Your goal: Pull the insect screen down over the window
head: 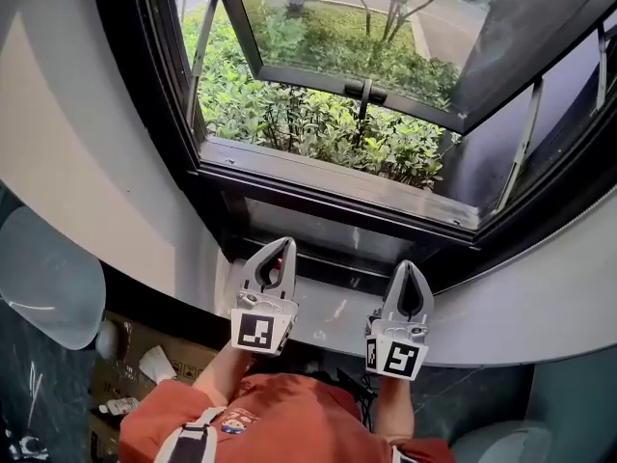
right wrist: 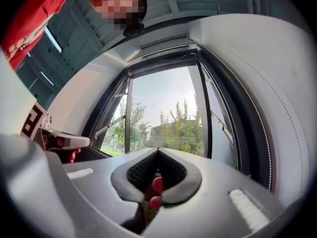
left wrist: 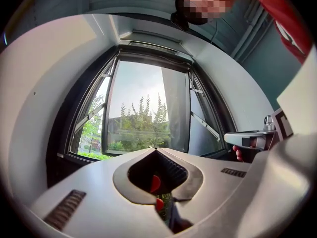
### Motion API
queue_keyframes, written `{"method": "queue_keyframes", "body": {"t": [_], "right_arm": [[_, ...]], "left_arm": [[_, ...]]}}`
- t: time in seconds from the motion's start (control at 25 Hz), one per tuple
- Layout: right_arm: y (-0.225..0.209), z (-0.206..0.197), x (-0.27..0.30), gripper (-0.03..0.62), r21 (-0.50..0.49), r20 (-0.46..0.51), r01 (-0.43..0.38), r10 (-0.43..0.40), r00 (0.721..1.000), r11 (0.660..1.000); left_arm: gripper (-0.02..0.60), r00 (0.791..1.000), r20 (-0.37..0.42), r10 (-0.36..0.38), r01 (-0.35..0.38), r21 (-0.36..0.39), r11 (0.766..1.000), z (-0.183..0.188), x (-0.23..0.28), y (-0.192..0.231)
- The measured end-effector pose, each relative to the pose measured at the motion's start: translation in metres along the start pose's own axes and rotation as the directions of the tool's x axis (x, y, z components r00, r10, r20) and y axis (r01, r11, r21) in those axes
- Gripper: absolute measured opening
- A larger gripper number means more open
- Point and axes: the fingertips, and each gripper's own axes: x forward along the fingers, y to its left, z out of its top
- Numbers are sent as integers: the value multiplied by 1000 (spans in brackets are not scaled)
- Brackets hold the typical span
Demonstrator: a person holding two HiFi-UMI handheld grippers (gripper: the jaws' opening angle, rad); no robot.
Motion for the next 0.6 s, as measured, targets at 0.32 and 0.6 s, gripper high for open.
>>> {"method": "queue_keyframes", "body": {"t": [0.32,0.6], "right_arm": [[-1,7,13,11,-18,24,20,-19,1000,1000],[-6,30,31,9,-34,95,26,-22,995,999]], "left_arm": [[5,1000,27,-13,13,6,1000,9,15,14],[5,998,66,-9,7,31,999,34,27,23]]}}
